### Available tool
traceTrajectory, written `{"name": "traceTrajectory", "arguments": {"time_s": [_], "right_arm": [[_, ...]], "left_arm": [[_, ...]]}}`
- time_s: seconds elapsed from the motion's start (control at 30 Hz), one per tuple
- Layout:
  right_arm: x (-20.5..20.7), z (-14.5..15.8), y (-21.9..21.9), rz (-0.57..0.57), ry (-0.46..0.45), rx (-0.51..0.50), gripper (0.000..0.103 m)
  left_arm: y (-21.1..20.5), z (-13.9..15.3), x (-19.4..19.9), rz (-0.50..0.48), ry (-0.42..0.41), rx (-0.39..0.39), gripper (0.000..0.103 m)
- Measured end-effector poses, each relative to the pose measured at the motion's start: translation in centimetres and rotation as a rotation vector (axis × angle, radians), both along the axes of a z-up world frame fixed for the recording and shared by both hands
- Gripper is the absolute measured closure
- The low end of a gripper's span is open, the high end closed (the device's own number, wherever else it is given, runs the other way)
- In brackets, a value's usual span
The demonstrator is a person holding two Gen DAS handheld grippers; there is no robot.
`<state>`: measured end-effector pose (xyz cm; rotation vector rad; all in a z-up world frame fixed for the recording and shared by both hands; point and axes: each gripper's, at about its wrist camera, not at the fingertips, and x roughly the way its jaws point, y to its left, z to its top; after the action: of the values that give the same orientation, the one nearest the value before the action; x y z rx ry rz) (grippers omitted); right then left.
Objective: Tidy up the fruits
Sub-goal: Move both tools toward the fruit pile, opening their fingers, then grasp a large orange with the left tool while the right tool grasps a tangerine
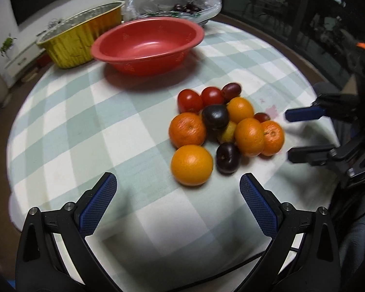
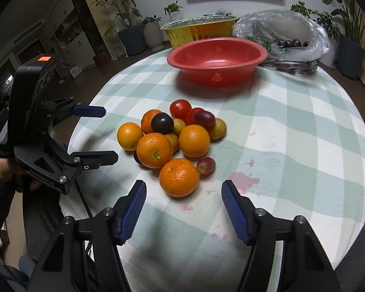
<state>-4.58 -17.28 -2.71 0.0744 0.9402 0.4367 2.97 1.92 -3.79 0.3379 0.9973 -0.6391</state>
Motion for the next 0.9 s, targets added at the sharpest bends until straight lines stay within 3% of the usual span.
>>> {"name": "traceTrajectory", "arguments": {"time_s": [0.13,0.23,0.3,0.37,0.63,0.8,0.9], "right_arm": [[0.3,-0.3,0.4,0.012,0.014,0.004,0.036],[0.6,-0.4,0.6,0.015,0.017,0.006,0.037],[0.7,-0.5,0.6,0.015,0.019,0.005,0.038],[0.8,-0.7,0.6,0.017,0.027,0.006,0.041],[1.1,-0.9,0.7,0.024,0.037,0.008,0.043],[1.2,-1.0,1.0,0.036,0.040,0.003,0.047],[1.3,-1.1,1.2,0.038,0.040,0.001,0.048]], "left_arm": [[-0.3,0.1,0.9,-0.035,-0.005,0.013,0.003],[-0.6,-0.1,1.4,-0.072,0.011,0.021,0.019],[-0.8,-0.3,1.6,-0.096,0.030,0.022,0.037],[-1.2,-0.6,1.8,-0.124,0.043,0.034,0.045],[-1.6,-1.1,1.7,-0.153,0.058,0.046,0.046],[-2.0,-1.4,1.4,-0.198,0.078,0.057,0.064],[-2.3,-1.6,1.2,-0.207,0.075,0.064,0.065]]}}
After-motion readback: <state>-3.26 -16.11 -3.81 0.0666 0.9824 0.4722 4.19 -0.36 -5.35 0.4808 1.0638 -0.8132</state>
